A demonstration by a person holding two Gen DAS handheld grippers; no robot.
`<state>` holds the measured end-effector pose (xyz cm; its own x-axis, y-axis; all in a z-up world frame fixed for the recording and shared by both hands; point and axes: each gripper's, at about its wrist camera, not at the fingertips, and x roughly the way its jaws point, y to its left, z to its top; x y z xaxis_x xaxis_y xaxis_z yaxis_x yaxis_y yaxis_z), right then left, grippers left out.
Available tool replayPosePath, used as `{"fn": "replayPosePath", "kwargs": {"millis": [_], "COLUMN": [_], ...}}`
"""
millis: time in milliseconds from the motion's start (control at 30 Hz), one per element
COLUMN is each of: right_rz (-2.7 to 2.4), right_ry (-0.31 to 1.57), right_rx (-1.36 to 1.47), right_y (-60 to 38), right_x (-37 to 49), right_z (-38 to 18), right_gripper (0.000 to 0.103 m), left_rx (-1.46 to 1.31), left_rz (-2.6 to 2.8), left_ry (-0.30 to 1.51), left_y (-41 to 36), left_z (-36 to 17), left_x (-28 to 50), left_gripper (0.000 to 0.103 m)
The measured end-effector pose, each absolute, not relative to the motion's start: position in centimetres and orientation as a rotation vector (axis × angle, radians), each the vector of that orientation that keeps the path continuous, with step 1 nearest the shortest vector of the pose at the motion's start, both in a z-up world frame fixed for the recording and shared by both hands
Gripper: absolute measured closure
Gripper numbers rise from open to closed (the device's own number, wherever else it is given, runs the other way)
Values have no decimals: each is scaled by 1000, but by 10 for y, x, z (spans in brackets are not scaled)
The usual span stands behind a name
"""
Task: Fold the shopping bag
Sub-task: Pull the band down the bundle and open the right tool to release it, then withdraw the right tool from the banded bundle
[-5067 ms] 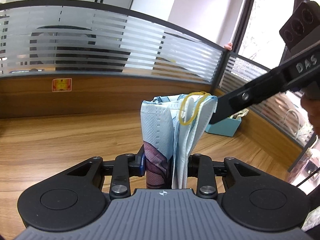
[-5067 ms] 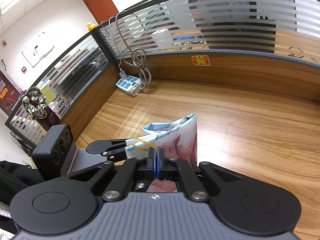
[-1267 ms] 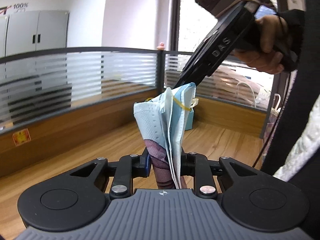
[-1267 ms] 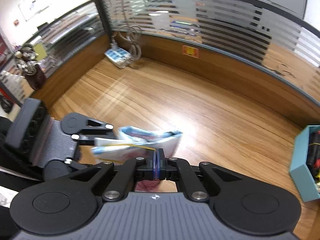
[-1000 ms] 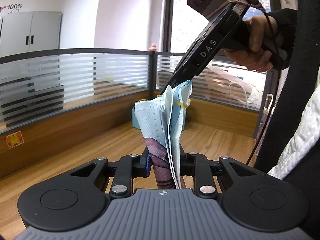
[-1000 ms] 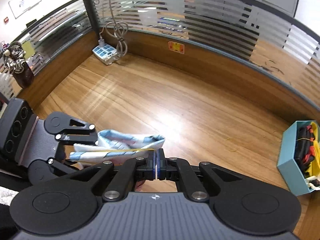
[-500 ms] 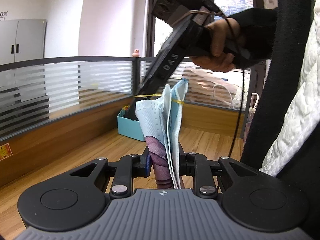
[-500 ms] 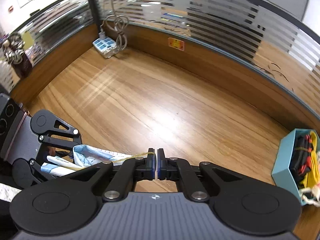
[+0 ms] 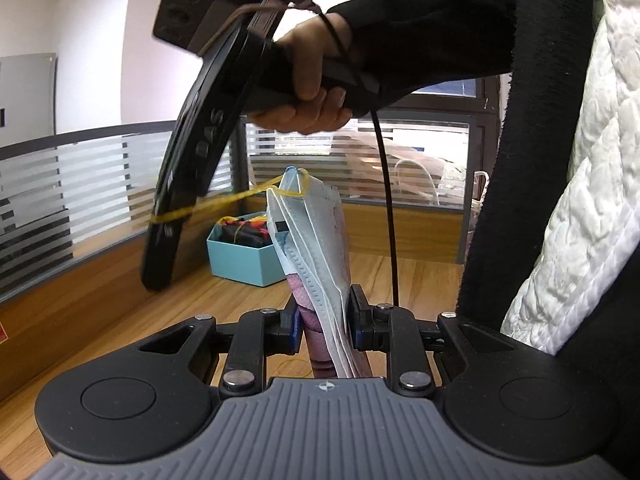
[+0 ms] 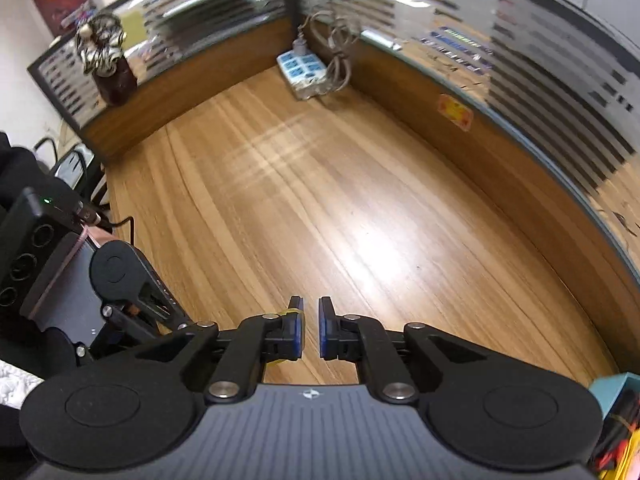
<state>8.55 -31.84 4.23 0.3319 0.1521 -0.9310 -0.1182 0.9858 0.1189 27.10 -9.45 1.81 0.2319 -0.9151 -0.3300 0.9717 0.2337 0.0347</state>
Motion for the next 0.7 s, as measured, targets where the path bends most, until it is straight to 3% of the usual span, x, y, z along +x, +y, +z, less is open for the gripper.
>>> {"fn": "replayPosePath", "kwargs": {"millis": [267,700], "right_rz": [227,284], "right_ry": [1289,1217], "right_rx": [0,-48], "right_y": [-305,-280], "right_x": [94,92], "right_z": [40,70], "right_gripper": [96,96], "left_rx": [224,234], "left_rz": [-1282,-1318], "left_ry": [290,288], "left_y": [-86,-90], "left_z": [17,13], "left_x": [269,269], "left_gripper": [78,78]}}
